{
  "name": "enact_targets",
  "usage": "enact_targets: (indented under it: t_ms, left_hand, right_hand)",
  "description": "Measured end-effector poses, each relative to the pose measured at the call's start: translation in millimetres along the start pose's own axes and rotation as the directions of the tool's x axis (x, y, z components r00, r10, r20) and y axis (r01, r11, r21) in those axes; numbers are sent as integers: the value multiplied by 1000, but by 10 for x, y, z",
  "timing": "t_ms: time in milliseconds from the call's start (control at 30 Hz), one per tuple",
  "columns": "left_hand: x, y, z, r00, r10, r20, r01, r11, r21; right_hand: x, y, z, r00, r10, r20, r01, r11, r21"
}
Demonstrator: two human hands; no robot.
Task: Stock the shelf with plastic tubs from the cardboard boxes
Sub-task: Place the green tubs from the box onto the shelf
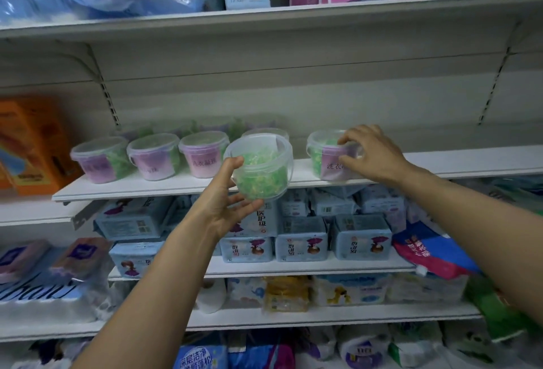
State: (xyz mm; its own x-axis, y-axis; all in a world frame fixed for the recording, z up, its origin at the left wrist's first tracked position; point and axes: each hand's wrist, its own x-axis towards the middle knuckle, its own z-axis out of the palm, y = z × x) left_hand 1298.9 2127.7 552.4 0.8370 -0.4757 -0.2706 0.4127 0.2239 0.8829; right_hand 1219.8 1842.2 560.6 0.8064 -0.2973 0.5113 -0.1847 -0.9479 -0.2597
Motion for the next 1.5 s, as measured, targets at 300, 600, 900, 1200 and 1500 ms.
enact_targets:
  t_ms: [300, 600, 900, 1200, 1500]
  left_hand:
    - [35, -86, 305, 991, 77, -111, -84, 995, -57]
    - [68, -233, 571, 980, 80, -182, -99, 991, -95]
    - [37, -303, 723, 971, 97, -220, -118, 989, -87]
    - [-76, -374, 932, 967, 75, -243, -93, 994, -64]
    - [-38, -534, 1428, 973, 112, -202, -110, 994, 21]
  right_hand:
    - [503, 350, 149, 978, -178, 107, 180, 984, -8]
    - [1052, 534, 399, 963, -178, 204, 207, 970, -127]
    - [1298, 595, 389, 919, -131, 371, 186, 976, -117]
    - [1012, 668, 44, 973, -139, 185, 137, 990, 24]
    - [413, 1194, -458, 975, -174, 138, 176, 984, -3]
